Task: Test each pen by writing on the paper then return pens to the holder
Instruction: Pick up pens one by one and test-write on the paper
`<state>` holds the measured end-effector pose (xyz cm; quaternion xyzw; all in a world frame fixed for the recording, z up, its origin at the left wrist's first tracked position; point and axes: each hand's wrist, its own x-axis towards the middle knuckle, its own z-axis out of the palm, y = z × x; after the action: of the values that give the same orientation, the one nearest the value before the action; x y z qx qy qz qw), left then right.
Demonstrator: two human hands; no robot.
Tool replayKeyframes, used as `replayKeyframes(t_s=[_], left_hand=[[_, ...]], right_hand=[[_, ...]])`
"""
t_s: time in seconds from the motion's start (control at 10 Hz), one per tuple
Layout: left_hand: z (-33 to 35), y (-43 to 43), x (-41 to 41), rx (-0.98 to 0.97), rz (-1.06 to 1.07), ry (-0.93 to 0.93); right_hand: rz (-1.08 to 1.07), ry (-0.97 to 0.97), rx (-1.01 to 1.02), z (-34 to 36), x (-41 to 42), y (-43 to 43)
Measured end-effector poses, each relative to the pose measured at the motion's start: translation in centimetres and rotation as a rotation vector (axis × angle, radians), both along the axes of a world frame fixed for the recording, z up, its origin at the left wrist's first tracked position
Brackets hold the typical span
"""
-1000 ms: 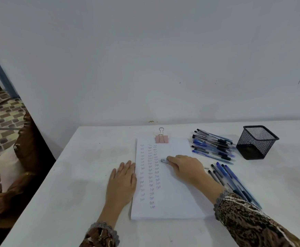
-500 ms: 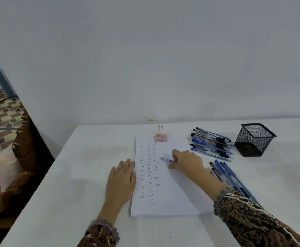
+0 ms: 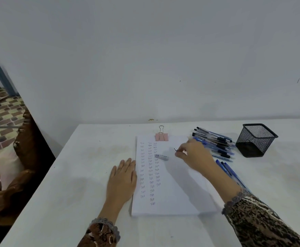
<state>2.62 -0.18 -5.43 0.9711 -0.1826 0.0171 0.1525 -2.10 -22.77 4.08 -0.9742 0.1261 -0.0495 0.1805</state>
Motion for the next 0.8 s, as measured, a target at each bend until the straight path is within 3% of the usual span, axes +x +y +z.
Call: replayKeyframes(t_s=[0.1,0.2,0.3,0.4,0.5,0.6,0.7,0.8], left_hand=[[-0.1,0.0,0.1,-0.003,-0.001,-0.001],[-0.2,0.0,0.0,-0.002,-0.001,0.005],[-0.1,0.0,0.0,-0.003,-0.001,-0.003],[-0.2,0.0,0.1,-0.005,-0.006,-0.011],[-0.1,0.0,0.0,-0.012,-0.013,-0.001],[0.2,0.0,0.0,-0.011,-0.013,0.022],[0.3,0.1,-0.1,-0.027,-0.015,0.02],[0.1,0.1,0.1,-0.036,-0.02,0.018]], right_hand=[[-0.034,-0.322,0.337,1.7,-0.6,0.4],[-0.182,-0.505,0.812,1.6,-0.9,0.9],[-0.296,-0.398,1.417,-0.6,-1.2,1.8],[-0.33,-0.276,1.793,-3.7,-1.4,3.4],[-0.236,-0.346,1.909,-5.6,-1.4,4.9],[-0.169,-0.339,1.847,-6.3,-1.7,5.5],[-0.08,-0.326,1.522,-6.6,-2.1,5.5],[0.008,-0.301,1.37,-6.8,-2.3,5.7]])
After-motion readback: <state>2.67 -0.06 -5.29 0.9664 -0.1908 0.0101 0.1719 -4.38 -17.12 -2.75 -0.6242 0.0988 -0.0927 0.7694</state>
